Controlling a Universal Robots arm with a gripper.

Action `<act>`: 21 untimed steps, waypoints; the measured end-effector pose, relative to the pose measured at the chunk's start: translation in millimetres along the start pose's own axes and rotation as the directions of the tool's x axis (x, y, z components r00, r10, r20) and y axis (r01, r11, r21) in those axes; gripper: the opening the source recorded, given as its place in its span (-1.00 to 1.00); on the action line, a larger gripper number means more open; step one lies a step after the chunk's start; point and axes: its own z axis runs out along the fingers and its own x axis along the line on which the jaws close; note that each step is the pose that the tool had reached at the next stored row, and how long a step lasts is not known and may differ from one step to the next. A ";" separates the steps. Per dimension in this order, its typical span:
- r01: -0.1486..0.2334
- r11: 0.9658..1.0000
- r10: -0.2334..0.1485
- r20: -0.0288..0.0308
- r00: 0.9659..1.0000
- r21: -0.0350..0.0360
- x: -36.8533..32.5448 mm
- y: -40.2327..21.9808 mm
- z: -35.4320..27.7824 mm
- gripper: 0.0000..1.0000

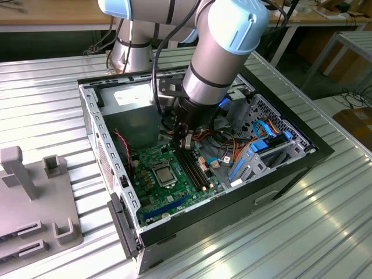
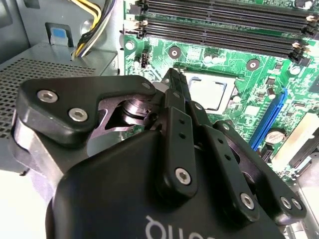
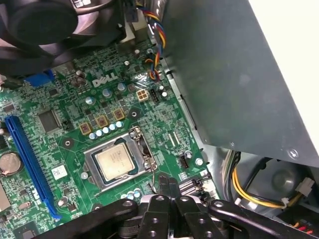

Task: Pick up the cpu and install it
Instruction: 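Install the first cpu locking lever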

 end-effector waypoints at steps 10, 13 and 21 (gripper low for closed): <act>0.010 1.000 -0.010 0.000 1.000 0.001 3.0 1.3 -0.1 -0.76; 0.010 1.000 -0.010 0.000 1.000 0.001 3.0 1.3 -0.1 -0.76; 0.039 0.999 -0.039 -0.003 0.999 -0.001 3.0 1.3 0.0 -0.76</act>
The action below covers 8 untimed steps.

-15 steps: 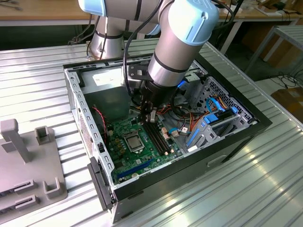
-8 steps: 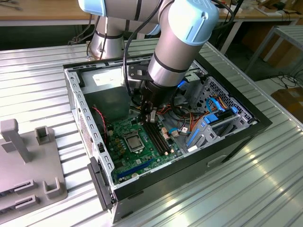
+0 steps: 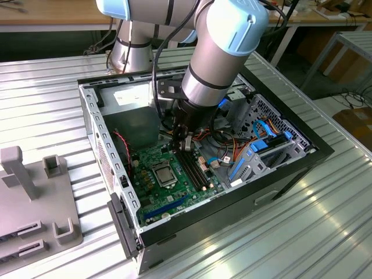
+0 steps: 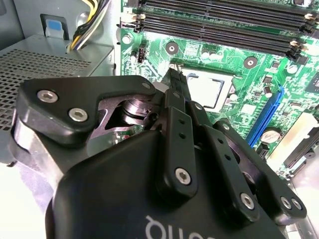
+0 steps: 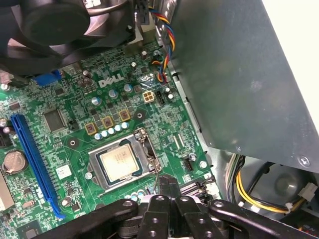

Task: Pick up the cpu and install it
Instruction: 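Install the first cpu locking lever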

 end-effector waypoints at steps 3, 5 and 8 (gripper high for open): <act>0.046 0.999 -0.046 -0.004 0.999 -0.003 0.0 0.0 0.0 -0.76; 0.083 0.997 -0.083 -0.008 0.997 -0.006 0.0 0.0 0.0 -0.76; 0.091 0.996 -0.092 -0.009 0.996 -0.006 0.0 0.0 0.0 -0.76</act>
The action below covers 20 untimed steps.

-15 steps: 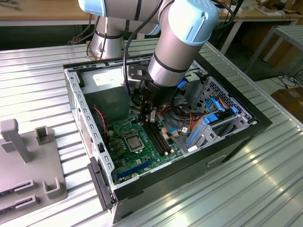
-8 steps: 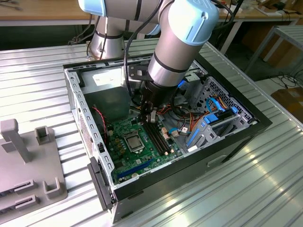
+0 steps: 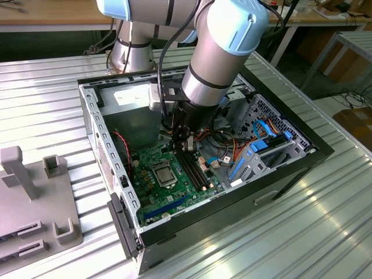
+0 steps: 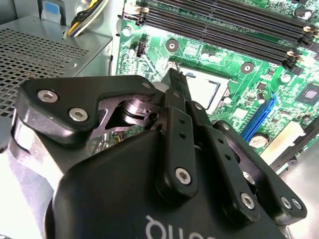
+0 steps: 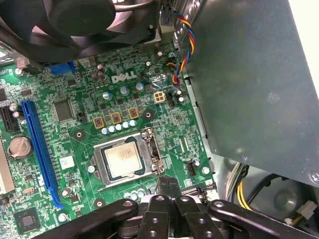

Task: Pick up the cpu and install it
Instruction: 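Install the first cpu locking lever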

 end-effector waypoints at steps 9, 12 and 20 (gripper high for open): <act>0.000 1.000 0.000 0.000 1.000 0.000 0.0 0.0 0.0 -0.76; 0.002 1.000 -0.002 0.000 1.000 0.000 0.0 0.0 0.0 -0.76; 0.110 0.994 -0.110 -0.006 0.994 0.021 0.3 -0.1 0.1 -0.76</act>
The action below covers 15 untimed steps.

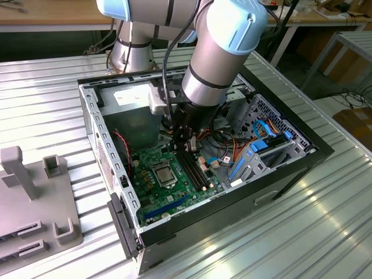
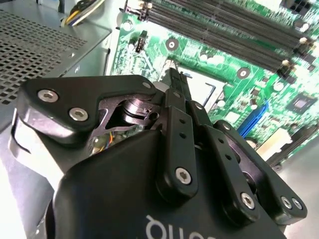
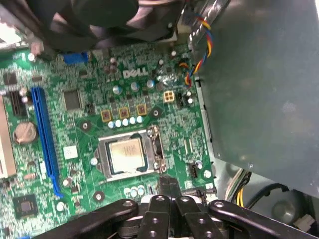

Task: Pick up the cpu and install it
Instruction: 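Install the first cpu locking lever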

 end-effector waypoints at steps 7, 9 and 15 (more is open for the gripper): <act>0.037 0.999 -0.037 0.002 0.999 0.023 0.3 1.6 0.1 -0.76; 0.056 0.998 -0.056 0.000 0.998 0.022 0.4 2.3 0.2 -0.76; 0.086 0.996 -0.086 -0.001 0.996 0.021 1.6 6.4 0.5 -0.76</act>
